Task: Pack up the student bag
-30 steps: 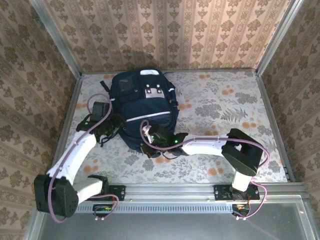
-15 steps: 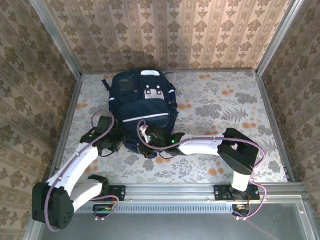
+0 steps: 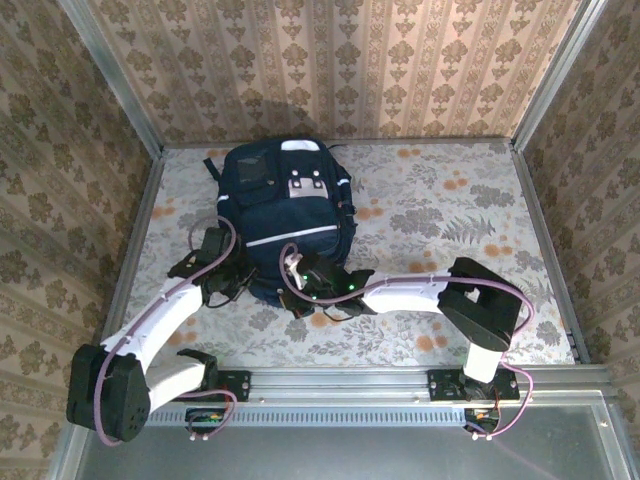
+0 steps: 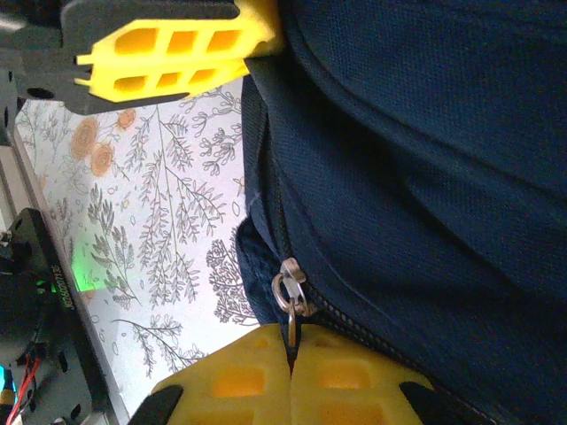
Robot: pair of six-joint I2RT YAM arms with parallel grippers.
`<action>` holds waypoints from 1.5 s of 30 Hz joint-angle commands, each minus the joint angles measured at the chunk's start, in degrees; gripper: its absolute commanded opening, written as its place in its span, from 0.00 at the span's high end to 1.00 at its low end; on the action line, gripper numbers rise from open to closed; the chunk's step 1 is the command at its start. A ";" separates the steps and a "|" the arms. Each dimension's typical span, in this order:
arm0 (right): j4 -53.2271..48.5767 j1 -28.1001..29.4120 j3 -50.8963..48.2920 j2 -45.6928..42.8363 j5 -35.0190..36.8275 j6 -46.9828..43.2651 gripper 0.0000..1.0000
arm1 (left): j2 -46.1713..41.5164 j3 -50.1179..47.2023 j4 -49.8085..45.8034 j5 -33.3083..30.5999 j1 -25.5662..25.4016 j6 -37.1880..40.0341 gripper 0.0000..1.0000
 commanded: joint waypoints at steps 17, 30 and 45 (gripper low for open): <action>-16.51 -12.05 -10.28 -14.82 3.42 -7.06 1.00 | -1.13 -0.26 -0.09 -2.76 5.90 4.32 1.00; -12.55 -11.19 -9.24 -15.97 0.74 -11.81 1.00 | 1.15 5.20 -3.09 0.14 12.53 11.45 0.91; -10.28 -2.51 16.62 7.65 -2.84 -4.29 1.00 | -7.19 7.63 -13.65 3.10 19.46 11.12 0.43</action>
